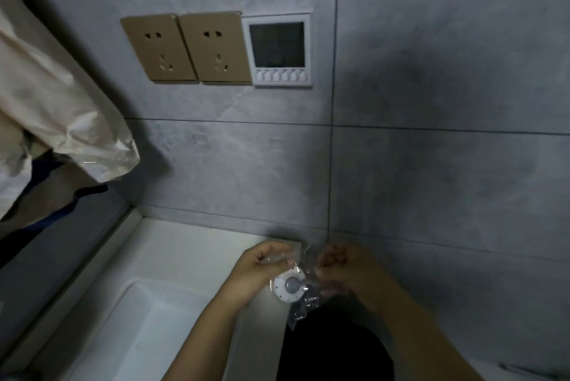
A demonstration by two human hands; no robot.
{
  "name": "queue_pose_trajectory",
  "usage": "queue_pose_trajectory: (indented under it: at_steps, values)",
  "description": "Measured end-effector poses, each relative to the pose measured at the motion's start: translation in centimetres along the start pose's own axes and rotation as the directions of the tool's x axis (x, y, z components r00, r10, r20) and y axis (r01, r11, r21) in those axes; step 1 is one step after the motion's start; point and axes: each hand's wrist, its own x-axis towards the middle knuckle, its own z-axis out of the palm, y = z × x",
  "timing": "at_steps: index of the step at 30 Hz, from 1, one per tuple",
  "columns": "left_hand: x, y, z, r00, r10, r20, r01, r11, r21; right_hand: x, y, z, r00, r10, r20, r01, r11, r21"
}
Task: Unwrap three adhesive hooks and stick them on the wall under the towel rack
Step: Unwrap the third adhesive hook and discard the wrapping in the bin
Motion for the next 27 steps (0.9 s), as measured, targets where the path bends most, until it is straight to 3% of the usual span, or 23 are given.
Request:
queue_pose_trajectory:
  at_steps: [4, 9, 14, 20, 24, 27]
  values:
    - [-0.3, -0.5, 3.5, 0.995, -0.053, -0.087, 0.026, 0.958, -0.287, -1.5, 0.0, -2.0, 0.984, -0.041, -0.173, 0.058, 0.993, 0.100]
    - [-1.5, -1.2, 7.8, 0.990, -0.135, -0.042, 0.102, 0.886, -0.453, -3.0, 0.5, -3.9, 0.949, -0.065, -0.309, 0.100, 0.990, 0.098]
    - [-2.5, -1.9, 11.4, 0.988, -0.153, 0.008, 0.142, 0.893, -0.427, -4.3, 1.3, -5.5, 0.930, -0.036, -0.367, 0.089, 0.988, 0.128]
    - [-3.0, -2.2, 14.1, 0.977, -0.132, -0.170, 0.076, 0.951, -0.301, -5.7, 1.8, -8.0, 0.918, 0.026, -0.395, 0.052, 0.981, 0.186]
    - [-2.9, -2.0, 14.4, 0.980, -0.112, -0.168, 0.065, 0.963, -0.262, -6.1, 1.6, -9.6, 0.858, -0.017, -0.514, 0.033, 0.999, 0.023]
    - [-2.8, -1.7, 14.2, 0.985, -0.100, -0.138, 0.064, 0.969, -0.240, -6.6, 1.7, -10.5, 0.837, -0.046, -0.545, 0.065, 0.998, 0.014]
